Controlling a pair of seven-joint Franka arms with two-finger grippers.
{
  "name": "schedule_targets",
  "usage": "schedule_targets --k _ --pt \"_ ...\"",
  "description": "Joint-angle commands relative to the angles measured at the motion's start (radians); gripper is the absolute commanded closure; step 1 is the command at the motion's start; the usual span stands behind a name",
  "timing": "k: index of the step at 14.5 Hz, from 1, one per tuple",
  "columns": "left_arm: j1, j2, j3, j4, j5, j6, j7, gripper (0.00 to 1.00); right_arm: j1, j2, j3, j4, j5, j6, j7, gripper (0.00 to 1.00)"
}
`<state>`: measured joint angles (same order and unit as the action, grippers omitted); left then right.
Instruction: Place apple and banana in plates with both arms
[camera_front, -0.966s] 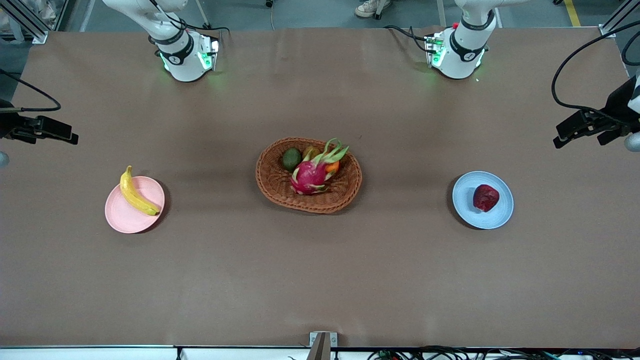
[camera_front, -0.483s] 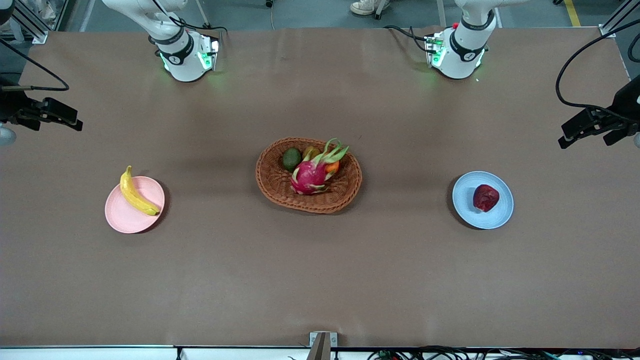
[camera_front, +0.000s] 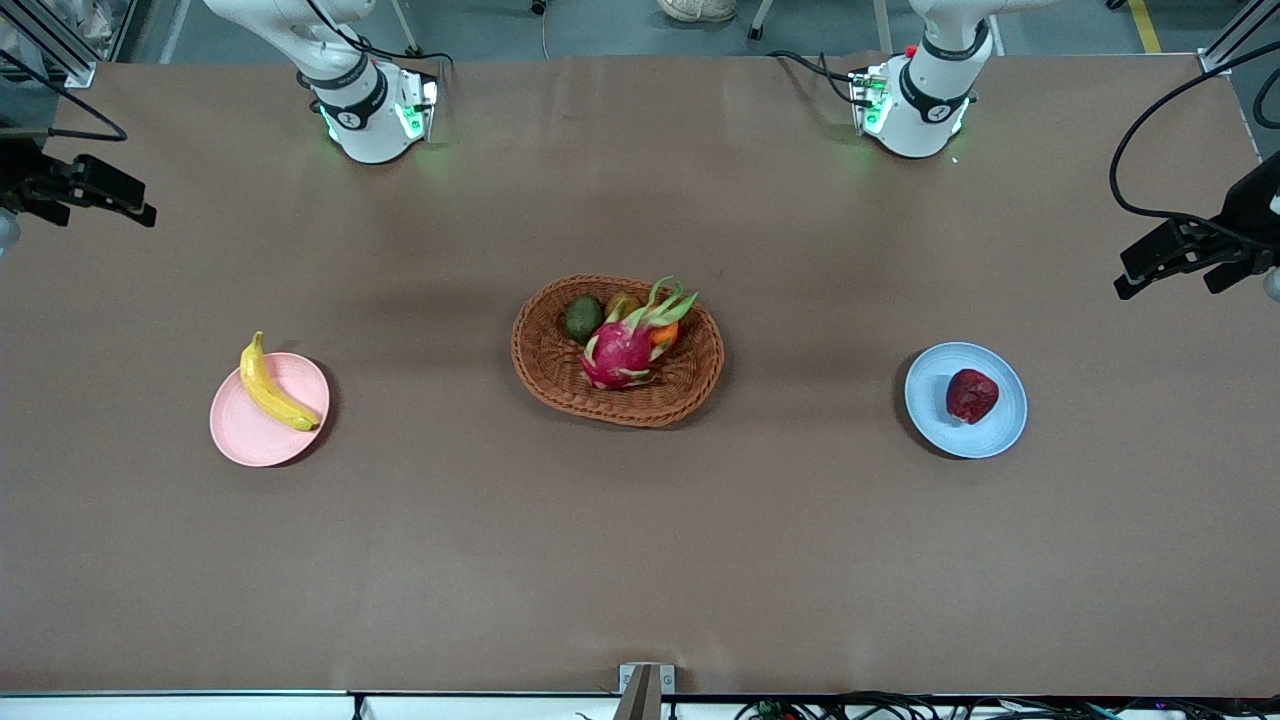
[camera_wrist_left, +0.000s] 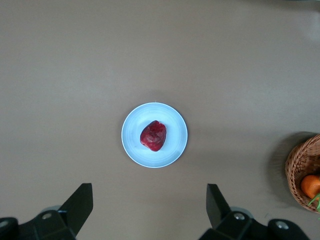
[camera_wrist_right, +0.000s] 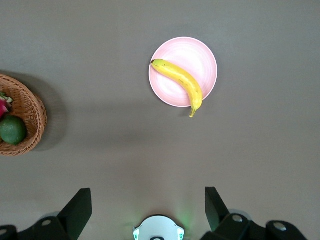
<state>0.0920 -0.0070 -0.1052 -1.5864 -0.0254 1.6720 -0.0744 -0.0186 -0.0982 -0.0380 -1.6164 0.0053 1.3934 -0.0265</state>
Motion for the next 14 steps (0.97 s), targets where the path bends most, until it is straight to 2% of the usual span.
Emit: schedule_targets --k 1,3,6,14 --pt "-0.006 0.016 0.005 0.033 -0.01 -0.026 0.008 0.0 0.02 -0.054 -0.013 -0.039 -0.022 0.004 0.002 0.0" --pt "-0.029 0.016 0.022 0.033 -0.008 -0.026 0.007 0.0 0.019 -0.054 -0.011 -0.039 -0.021 0.01 0.003 0.0" --pt "-0.124 0.015 0.123 0.033 -0.008 -0.026 0.007 0.0 0.016 -0.052 -0.011 -0.03 -0.015 0.016 0.005 0.0" --pt "-0.121 0.013 0.128 0.033 -0.01 -0.026 0.01 0.0 0.014 0.008 -0.011 0.091 -0.004 0.024 0.0 0.0"
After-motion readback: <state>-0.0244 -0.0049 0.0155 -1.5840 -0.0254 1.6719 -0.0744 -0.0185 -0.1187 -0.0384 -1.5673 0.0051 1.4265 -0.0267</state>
